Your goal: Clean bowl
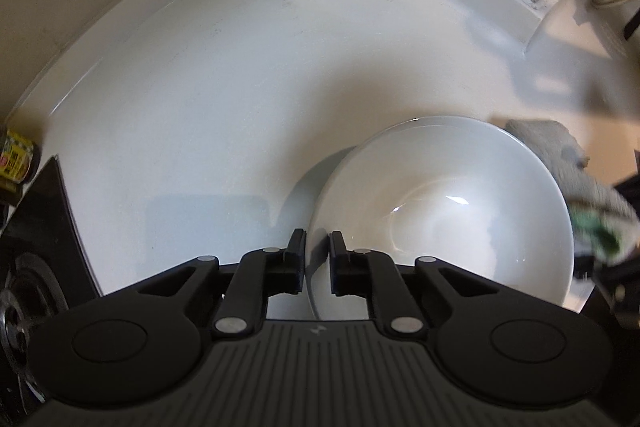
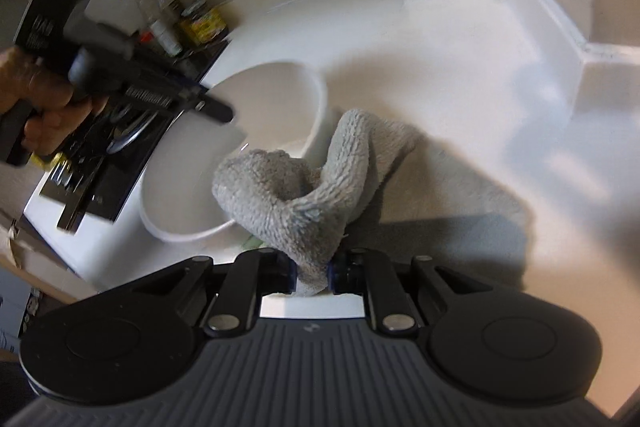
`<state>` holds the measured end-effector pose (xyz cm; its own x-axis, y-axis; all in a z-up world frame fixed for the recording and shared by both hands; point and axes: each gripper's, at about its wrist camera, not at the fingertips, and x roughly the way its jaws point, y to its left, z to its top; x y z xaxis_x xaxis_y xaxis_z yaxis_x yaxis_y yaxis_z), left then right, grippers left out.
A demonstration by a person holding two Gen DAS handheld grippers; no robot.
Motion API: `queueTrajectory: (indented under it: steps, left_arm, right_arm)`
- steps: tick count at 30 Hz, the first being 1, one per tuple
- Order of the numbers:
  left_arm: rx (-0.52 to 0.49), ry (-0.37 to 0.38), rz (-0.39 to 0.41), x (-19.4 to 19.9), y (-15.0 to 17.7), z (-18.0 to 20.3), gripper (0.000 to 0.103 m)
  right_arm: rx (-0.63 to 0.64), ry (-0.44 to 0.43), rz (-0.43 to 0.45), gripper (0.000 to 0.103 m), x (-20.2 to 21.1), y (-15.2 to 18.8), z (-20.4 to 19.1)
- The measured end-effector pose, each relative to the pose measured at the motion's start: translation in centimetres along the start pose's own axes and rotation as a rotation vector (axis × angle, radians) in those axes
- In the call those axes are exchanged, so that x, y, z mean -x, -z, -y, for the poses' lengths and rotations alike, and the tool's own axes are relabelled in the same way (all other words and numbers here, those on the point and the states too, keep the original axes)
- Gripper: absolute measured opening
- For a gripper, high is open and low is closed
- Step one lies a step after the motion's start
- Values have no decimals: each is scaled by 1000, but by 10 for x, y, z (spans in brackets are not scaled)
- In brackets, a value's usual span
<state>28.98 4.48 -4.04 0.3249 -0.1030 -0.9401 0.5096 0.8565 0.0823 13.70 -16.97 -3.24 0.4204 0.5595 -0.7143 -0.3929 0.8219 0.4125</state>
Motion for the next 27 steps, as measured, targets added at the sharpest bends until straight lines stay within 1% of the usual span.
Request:
queueTrajectory:
  steps: [2, 5, 7, 10, 11, 13, 16, 18, 20, 22, 27]
  left_arm:
    - [41, 2, 7, 2, 4, -4, 10]
    - [51, -9, 12, 2, 8, -2, 10]
    - [43, -20, 13, -2, 8, 6, 9]
    - [54, -27, 7, 1, 17, 8, 11]
    - [61, -15, 4, 4, 21, 9, 11]
    - [57, 0, 1, 8, 28, 14, 19]
    - [16, 12, -6, 10, 32, 20, 26]
    - [3, 24, -13, 10, 29, 17, 26]
    - [2, 29, -12, 11, 24, 10, 23]
    - [-8, 25, -7, 11, 17, 3, 18]
    - [-43, 13, -10, 2, -3, 0, 17]
  right_arm:
    - [26, -22, -22, 12, 0, 4, -13]
    - [60, -62, -43, 12, 1, 9, -31]
    - [69, -70, -40, 12, 1, 8, -35]
    - [47, -51, -30, 11, 0, 1, -26]
    - [37, -41, -25, 11, -1, -2, -21]
    - [27, -2, -9, 11, 1, -7, -10]
    - [10, 28, 13, 11, 2, -15, 6]
    - [-3, 32, 17, 11, 1, -20, 17]
    - [13, 33, 12, 11, -1, -22, 17]
    - [25, 28, 10, 11, -2, -20, 15]
    - [32, 27, 14, 11, -4, -17, 15]
